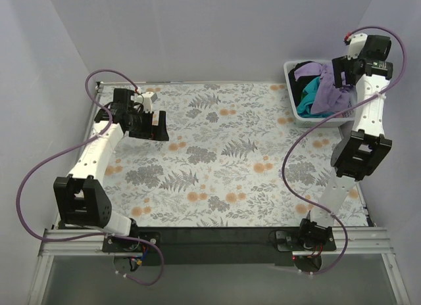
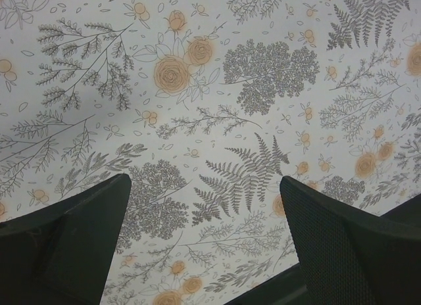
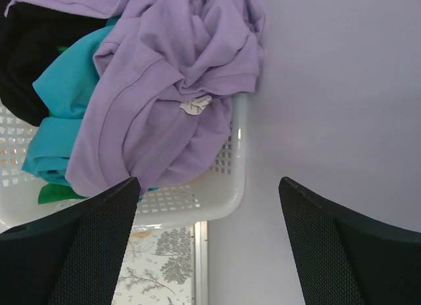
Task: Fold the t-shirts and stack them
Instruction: Grab the tshirt from the pile
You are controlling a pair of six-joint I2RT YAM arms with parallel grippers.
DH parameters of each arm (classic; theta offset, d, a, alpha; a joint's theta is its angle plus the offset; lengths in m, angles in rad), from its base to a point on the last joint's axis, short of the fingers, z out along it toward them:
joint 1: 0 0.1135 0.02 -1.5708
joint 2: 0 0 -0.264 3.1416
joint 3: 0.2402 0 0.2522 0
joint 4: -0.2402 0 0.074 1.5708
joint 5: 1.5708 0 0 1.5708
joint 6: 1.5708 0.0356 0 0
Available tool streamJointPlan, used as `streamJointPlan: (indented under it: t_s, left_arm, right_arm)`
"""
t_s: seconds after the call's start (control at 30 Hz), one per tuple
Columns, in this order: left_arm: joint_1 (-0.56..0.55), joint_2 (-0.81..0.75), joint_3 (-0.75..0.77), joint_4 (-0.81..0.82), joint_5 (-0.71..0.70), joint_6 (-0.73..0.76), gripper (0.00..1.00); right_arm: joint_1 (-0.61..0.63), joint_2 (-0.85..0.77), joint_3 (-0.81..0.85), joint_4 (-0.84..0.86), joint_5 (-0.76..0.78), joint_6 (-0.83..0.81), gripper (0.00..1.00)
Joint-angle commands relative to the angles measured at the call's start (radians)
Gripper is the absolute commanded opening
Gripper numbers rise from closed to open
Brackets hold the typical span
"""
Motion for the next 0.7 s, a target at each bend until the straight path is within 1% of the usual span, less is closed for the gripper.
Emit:
streamJointPlan:
  t_s: [0.0,0.03,0.13,0.27,0.4,0.57,0.67]
  left_arm:
    - [0.0,0.019,0.058,-0.041,0.026,0.002,0.98]
    - [0.0,0.023,0.079,-0.055,0.029,0.002,0.98]
    - [0.0,0.023,0.08,-0.05,0.036,-0.004,0.98]
    - [0.0,0.017,0.057,-0.043,0.05,-0.011,0.98]
    - [0.0,0.019,0.05,-0.044,0.058,-0.009,0.98]
    - [0.001,0.02,0.043,-0.046,0.062,-0.008,0.98]
    - [0.0,0.029,0.046,-0.049,0.067,-0.008,0.98]
  right_arm:
    - [-0.024,0.059,0.074,-0.005,-0.142,0.066,0.92]
    - [-0.039,0.068,0.081,0.006,-0.161,0.071,0.92]
    - [-0.07,0.091,0.094,0.035,-0.233,0.098,0.91]
    - [-0.085,0.102,0.091,0.073,-0.288,0.123,0.88]
    - [-0.093,0.111,0.09,0.101,-0.348,0.173,0.88]
    - [-0.108,0.116,0.081,0.139,-0.448,0.256,0.91]
    - [-0.108,0.119,0.062,0.187,-0.446,0.288,0.93]
